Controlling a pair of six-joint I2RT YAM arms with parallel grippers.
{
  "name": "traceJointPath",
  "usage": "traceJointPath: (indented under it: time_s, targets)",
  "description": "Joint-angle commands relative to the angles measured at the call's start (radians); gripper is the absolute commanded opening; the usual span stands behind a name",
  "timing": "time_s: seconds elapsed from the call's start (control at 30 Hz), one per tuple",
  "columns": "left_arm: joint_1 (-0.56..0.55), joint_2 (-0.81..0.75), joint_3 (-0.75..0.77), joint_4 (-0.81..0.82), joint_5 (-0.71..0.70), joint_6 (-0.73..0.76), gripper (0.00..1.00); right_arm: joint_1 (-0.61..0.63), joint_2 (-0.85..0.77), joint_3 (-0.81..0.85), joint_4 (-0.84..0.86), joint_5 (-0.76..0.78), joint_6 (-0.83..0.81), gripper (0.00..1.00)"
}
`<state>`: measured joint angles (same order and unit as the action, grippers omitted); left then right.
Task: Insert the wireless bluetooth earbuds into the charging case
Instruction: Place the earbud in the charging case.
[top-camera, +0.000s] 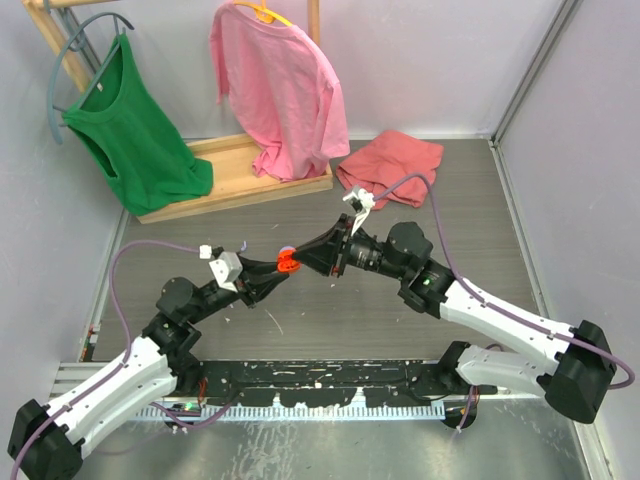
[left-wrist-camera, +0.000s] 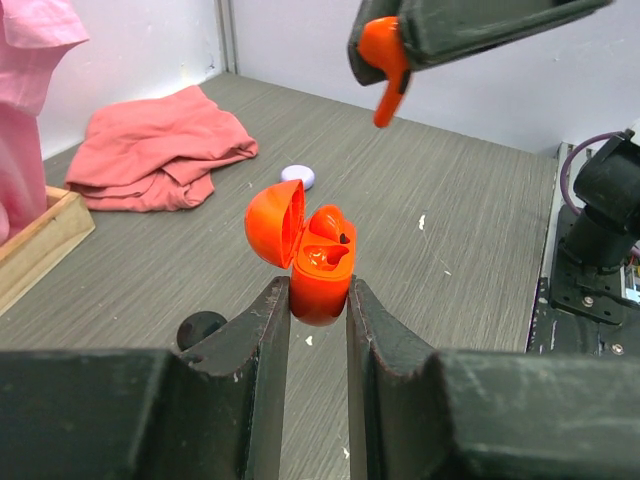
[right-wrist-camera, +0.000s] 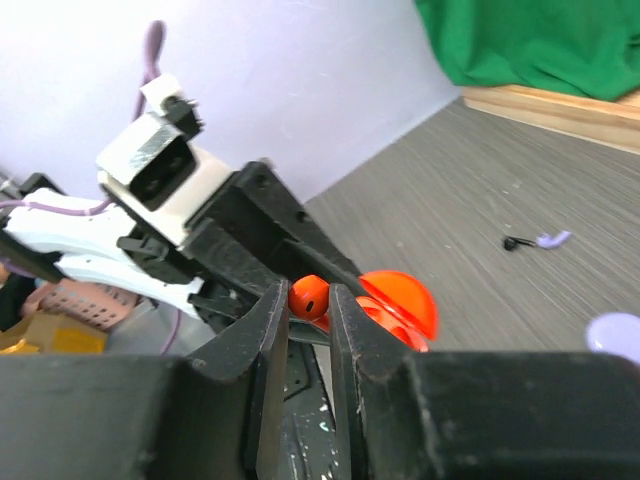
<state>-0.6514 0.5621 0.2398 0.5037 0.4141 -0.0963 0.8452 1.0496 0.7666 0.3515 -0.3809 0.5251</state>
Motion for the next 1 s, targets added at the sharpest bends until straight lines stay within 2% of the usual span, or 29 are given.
traceJointPath:
  time_s: [0.0,0.3,0.97]
  targets:
    - [0.006,-0.001,0.042,0.103,-0.002,0.0,0.03,0.049,0.028,-0.015,0.25,-0.034,0.059,0.14]
    - [0.006,-0.026,0.041,0.128,-0.011,-0.027,0.03,0.081,0.061,-0.062,0.317,0.054,0.074,0.13]
    - [0.006,-0.041,0.039,0.143,-0.01,-0.045,0.03,0.088,0.112,-0.086,0.356,0.079,0.112,0.13]
